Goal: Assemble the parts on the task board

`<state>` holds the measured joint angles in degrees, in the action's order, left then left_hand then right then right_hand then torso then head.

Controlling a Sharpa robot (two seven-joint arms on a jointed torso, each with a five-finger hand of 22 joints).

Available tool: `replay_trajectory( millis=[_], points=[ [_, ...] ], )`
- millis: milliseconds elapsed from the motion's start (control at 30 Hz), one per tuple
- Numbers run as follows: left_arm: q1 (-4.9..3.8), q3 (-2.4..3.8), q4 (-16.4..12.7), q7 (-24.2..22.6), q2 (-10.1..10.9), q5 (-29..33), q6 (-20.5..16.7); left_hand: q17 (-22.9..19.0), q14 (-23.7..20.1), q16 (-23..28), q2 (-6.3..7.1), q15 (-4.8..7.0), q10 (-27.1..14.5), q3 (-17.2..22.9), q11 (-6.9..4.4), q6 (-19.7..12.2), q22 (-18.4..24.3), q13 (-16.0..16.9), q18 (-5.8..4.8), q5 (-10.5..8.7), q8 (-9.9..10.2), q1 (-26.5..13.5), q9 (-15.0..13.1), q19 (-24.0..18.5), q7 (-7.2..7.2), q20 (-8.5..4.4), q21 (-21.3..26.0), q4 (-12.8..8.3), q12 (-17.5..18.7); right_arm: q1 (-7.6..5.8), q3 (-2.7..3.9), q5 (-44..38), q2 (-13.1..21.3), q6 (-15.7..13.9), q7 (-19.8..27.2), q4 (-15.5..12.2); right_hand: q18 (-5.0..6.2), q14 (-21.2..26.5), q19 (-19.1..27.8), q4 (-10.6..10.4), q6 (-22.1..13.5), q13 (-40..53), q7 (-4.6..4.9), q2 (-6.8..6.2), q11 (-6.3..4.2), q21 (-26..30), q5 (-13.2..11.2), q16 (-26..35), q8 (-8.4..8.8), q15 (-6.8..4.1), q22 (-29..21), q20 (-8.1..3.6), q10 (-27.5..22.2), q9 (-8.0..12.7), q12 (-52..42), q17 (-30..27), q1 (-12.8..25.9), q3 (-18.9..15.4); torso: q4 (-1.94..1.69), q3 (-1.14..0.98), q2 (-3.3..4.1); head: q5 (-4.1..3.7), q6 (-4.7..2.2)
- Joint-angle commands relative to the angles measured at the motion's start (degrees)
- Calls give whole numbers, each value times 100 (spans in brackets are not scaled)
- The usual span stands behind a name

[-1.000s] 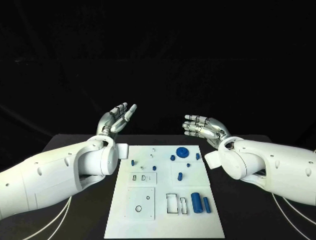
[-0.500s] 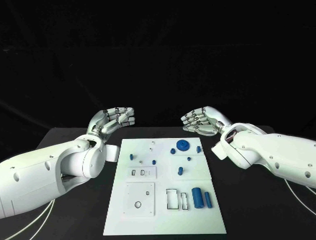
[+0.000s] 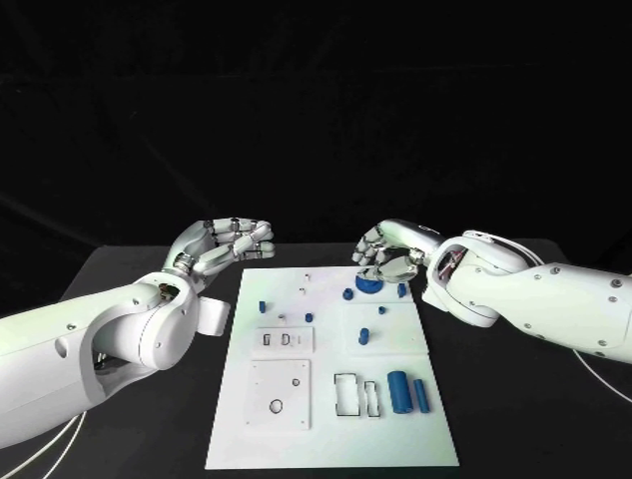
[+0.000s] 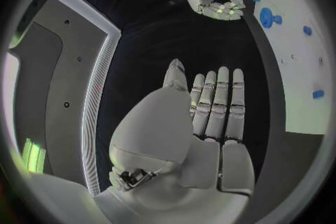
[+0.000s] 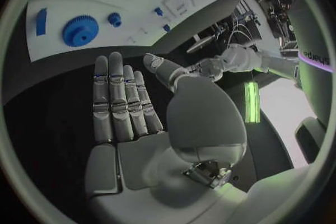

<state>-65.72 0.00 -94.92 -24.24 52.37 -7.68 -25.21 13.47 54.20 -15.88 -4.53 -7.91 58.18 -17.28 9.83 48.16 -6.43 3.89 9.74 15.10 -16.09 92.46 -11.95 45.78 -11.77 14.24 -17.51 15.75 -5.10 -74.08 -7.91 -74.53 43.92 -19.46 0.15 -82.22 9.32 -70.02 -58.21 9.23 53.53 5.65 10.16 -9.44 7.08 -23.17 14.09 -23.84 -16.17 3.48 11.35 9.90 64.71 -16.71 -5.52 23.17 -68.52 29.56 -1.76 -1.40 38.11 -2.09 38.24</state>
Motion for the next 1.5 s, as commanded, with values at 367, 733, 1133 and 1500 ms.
replay_trajectory(
  millis=[367, 733, 1133, 1500],
  points=[
    [-39, 52, -485, 75, 200, -37, 219, 37, -32, 69, -25, -19, -32, -100, 12, -40, 35, -6, 68, -86, 47, 41, -21, 51, -45, 14, 38, 15, 85, -4, 1, -1823, -295, 693, -748, 165, 45, -1216, -598, -121, 68, 373, -101, -258, -102, -2423, 14, -4296, 328, -189, 2114, -332, -122, -627, 166, 3522, 50, -157, -132, -15, 292, -106, -59],
    [-53, 63, -525, 86, 220, 23, 212, 47, -61, 100, -36, -28, -49, -131, 19, -59, 48, -6, 66, -96, 64, 35, -27, 56, -54, 19, 52, 19, 109, 32, -7, -2026, -430, 879, -846, 321, -75, -1379, -873, -141, 65, 419, -94, -251, -96, -3313, 20, -4898, 373, -184, 3196, -315, -208, -714, 166, 4000, 36, -176, -188, 2, 386, -145, -56],
    [-56, 65, -511, 86, 225, 52, 209, 51, -68, 109, -40, -31, -54, -141, 22, -65, 52, -6, 66, -96, 69, 32, -29, 56, -58, 21, 57, 20, 116, 64, -11, -2046, -477, 924, -854, 338, -168, -1523, -1140, -203, 221, 471, -103, -173, -116, -3919, 23, -5245, 338, -200, 3950, -323, -54, -793, 121, 4289, 40, -28, -202, -10, 440, -149, -72],
    [-59, 66, -483, 99, 229, 73, 198, 59, -75, 121, -50, -34, -63, -156, 29, -77, 59, -6, 65, -95, 78, 28, -33, 60, -65, 23, 64, 22, 126, 74, -12, -1981, -484, 815, -858, 331, -338, -1644, -1606, -406, 509, 491, -227, -3, -206, -4758, -379, -5576, 225, -286, 5064, -380, 307, -958, 124, 4619, 48, 553, -198, -29, 480, -129, -79]
  ],
)
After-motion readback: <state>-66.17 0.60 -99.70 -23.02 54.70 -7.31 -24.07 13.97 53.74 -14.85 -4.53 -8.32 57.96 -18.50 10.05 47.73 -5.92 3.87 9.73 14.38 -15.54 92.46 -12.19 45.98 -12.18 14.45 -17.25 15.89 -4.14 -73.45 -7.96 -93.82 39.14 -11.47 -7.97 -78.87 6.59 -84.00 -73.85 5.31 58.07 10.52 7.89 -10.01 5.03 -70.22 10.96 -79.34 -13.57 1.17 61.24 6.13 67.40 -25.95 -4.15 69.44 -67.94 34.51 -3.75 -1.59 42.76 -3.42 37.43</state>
